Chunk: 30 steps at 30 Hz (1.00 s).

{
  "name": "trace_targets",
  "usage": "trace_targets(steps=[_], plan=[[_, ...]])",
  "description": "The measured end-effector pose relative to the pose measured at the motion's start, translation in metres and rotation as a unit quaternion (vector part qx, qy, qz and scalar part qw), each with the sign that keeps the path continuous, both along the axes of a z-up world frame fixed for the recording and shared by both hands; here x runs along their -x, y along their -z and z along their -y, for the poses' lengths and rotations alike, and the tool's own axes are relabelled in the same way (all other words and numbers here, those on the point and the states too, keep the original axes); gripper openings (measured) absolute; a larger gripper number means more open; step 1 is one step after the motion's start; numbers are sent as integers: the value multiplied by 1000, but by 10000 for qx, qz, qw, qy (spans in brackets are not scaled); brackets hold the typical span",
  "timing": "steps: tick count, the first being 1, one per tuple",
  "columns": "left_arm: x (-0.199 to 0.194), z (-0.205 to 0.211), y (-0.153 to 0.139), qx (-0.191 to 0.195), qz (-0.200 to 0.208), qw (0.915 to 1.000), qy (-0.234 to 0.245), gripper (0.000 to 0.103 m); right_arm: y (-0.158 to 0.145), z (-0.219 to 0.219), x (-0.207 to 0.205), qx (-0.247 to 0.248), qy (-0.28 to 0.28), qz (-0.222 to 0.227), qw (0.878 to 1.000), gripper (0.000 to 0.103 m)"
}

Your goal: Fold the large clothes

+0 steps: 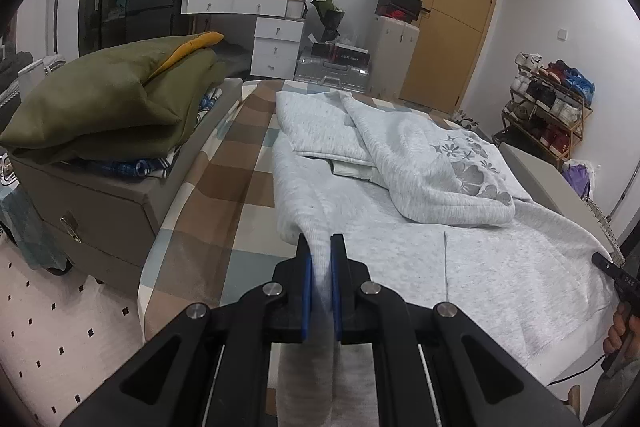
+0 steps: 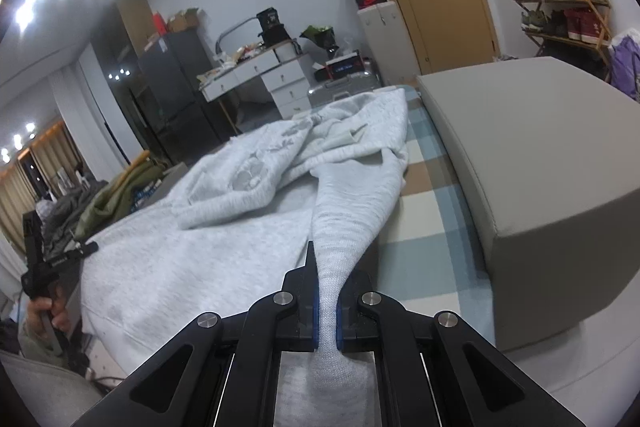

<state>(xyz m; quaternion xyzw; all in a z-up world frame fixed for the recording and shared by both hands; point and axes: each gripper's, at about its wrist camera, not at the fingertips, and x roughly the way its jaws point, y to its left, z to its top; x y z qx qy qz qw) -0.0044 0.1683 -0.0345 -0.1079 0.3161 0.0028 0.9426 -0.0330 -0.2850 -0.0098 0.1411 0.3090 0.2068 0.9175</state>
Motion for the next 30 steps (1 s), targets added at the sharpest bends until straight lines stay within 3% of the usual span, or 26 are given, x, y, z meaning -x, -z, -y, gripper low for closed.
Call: trace_targets(steps=[11,16,20,22,26,30], plan=[[-30,-11,-37,527,494,9969,316,4,-49,7,-37,-706,32,299,9970,4],[-56,-25,-50,956,558,9928,460,3,-64,19,-75,-1428,43,-26,9897,4],[-87,-32,-61,1210,531,9900,499,2,-77,18,-118,-1704,163,-419,9843,4],[-110,-35,-67,1291,507,9891,498,2,-84,14,-144,-1703,308,-614,9830,4],[-155,-36,-68,1242,405,9904,451,2,-95,-3,-192,-1356,555,-579,9875,4],[-202,-42,-57,1121,273,9928,319,2,-86,-22,-246,-1202,846,-601,9873,4]])
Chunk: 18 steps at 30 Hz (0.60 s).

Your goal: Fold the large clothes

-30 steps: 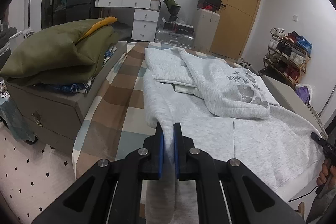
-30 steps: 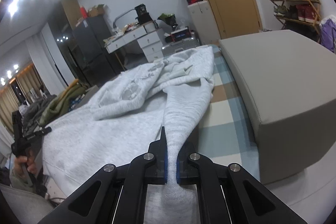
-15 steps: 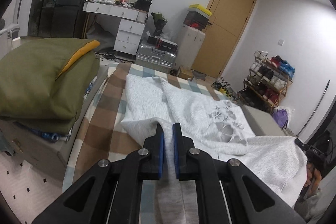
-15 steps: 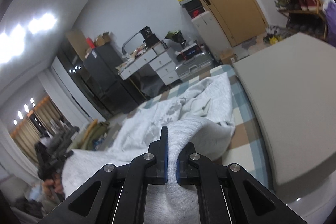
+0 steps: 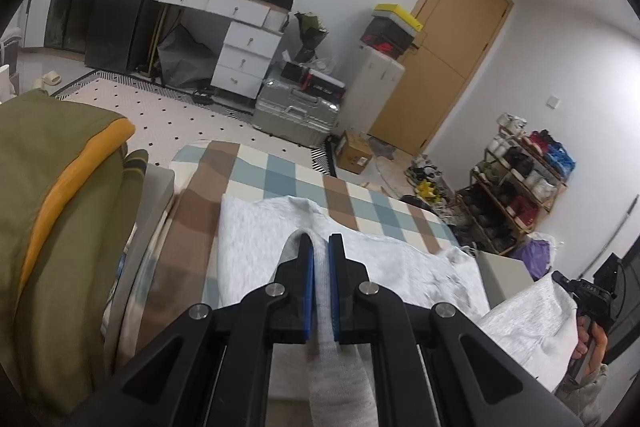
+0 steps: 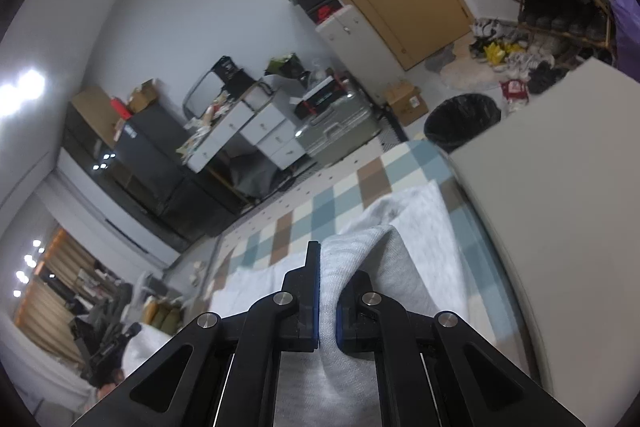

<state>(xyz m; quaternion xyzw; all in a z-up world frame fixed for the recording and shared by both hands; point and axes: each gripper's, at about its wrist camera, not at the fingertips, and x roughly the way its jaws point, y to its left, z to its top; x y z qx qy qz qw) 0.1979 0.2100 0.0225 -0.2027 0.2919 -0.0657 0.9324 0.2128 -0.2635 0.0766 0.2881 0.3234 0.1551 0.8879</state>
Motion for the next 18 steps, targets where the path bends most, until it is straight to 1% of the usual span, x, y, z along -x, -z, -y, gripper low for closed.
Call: trace_targets(steps=[2,3,5,6,7,9,10,11,12,13,14,15,16,17,18], plan=[[-18,-4,14,-67,-132,9998,-113,2,14,-12,-28,230,210,-68,9995,4],[-29,-6,25,-91,-264,9994,-181,2,21,-16,-38,367,317,-97,9988,4],[-41,-11,41,-206,-475,9982,-288,2,43,-29,-60,891,574,-197,9942,4],[-48,-10,54,-352,-652,9966,-363,2,55,-32,-68,1056,626,-340,9918,4],[-53,-9,63,-480,-819,9947,-388,2,70,-34,-79,1181,667,-587,9890,4],[-62,-9,82,-596,-1161,9906,-421,3,97,-36,-93,1270,670,-1044,9841,4],[-64,-7,89,-635,-1287,9889,-393,3,106,-39,-100,1410,603,-1235,9804,5],[-62,-3,94,-699,-1346,9877,-391,6,113,-43,-102,1597,536,-1333,9767,5],[-59,-1,96,-779,-1380,9867,-369,6,116,-47,-103,1783,466,-1398,9729,7],[-56,2,96,-839,-1417,9858,-343,7,118,-52,-102,1993,345,-1484,9680,10],[-54,2,93,-854,-1425,9856,-322,7,116,-54,-99,2097,262,-1470,9663,18],[-46,3,89,-850,-1416,9858,-299,8,111,-53,-94,2106,204,-1408,9672,25],[-38,2,84,-821,-1427,9859,-301,11,105,-50,-86,2076,148,-1355,9687,40],[-32,0,79,-779,-1423,9862,-319,20,99,-46,-76,2031,129,-1297,9704,50],[-18,-2,72,-737,-1360,9873,-356,27,92,-43,-69,2004,126,-1225,9720,54]])
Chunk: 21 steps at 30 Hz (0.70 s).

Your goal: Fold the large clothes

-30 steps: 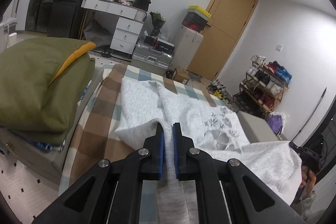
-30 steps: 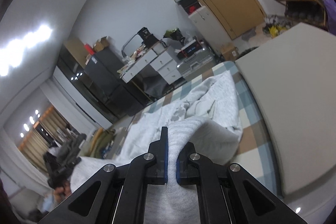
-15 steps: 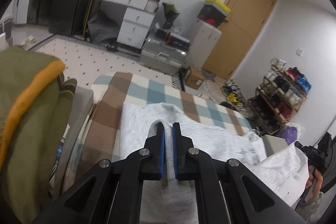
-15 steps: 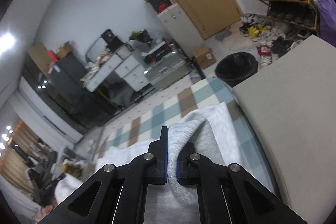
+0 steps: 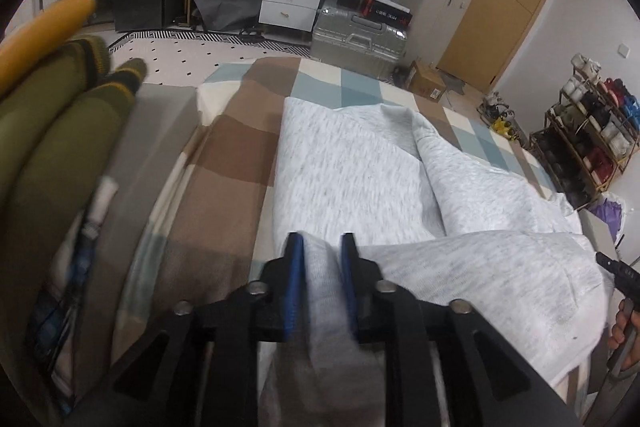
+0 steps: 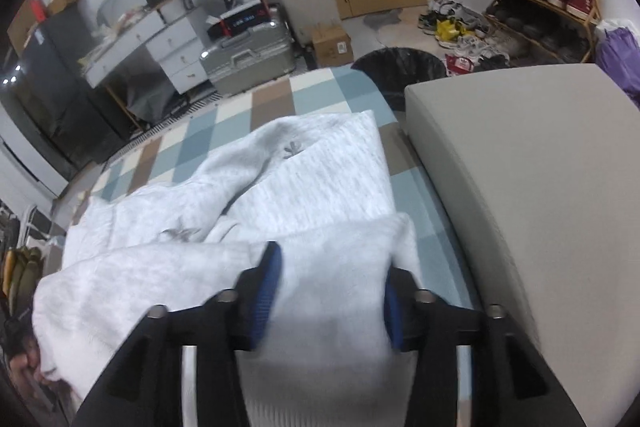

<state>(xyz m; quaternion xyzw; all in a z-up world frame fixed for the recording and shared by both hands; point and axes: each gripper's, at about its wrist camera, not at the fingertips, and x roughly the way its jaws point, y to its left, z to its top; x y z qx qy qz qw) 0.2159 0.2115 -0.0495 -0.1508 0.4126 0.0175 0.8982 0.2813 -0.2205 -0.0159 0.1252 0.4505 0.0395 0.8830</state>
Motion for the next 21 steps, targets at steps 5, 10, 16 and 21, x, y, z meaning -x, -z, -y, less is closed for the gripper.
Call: trace_targets(steps=[5,10,16,21], plan=[[40,-8,-9,168,388,9991,-62,69,-20,14,51,-256,-196,293,9990,74],[20,-2,16,237,-125,9996,59,69,8,8,54,-561,-243,-71,9981,75],[2,11,25,131,-348,9993,96,52,27,-8,30,-404,-205,-159,9988,74],[3,20,28,-274,-385,9986,241,22,40,-21,16,-185,-341,-397,9985,49]])
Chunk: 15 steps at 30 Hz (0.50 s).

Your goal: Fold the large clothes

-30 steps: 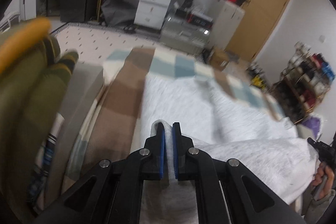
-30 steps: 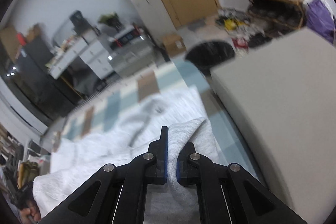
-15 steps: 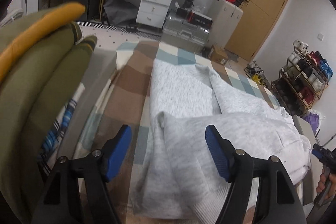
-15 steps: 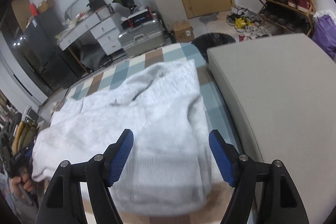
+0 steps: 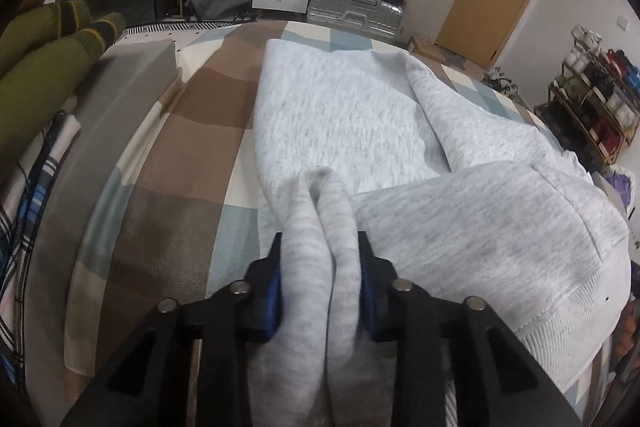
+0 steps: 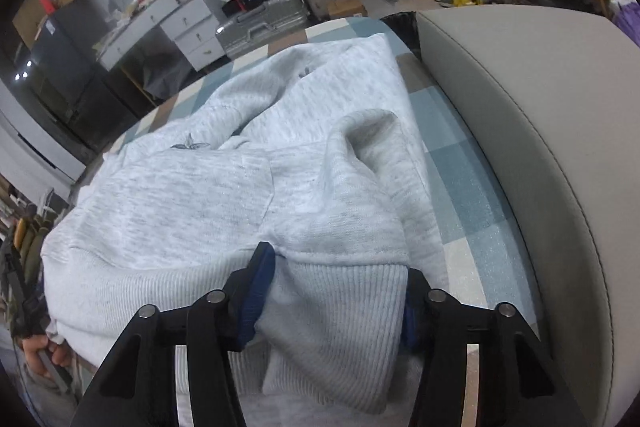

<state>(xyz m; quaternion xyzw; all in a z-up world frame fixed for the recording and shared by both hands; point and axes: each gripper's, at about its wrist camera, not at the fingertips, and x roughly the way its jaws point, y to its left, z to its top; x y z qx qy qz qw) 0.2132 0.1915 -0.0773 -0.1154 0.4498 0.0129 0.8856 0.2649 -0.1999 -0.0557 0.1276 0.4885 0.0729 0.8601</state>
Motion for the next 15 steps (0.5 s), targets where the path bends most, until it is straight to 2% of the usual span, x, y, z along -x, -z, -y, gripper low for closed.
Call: trace_targets(steps=[1,5,9,15], plan=[[2,0,1,26,-3,10000,9,21,-1,-4,0,73,-92,-35,9999,44],[7,3,3,-31,-5,10000,85,20,1,-6,8,232,-341,-139,9991,36],[29,5,1,-22,-52,9998,190,20,1,-5,24,388,-467,-159,9980,35],[96,3,-1,-43,-39,9995,295,20,-3,1,80,608,-729,-224,9952,35]])
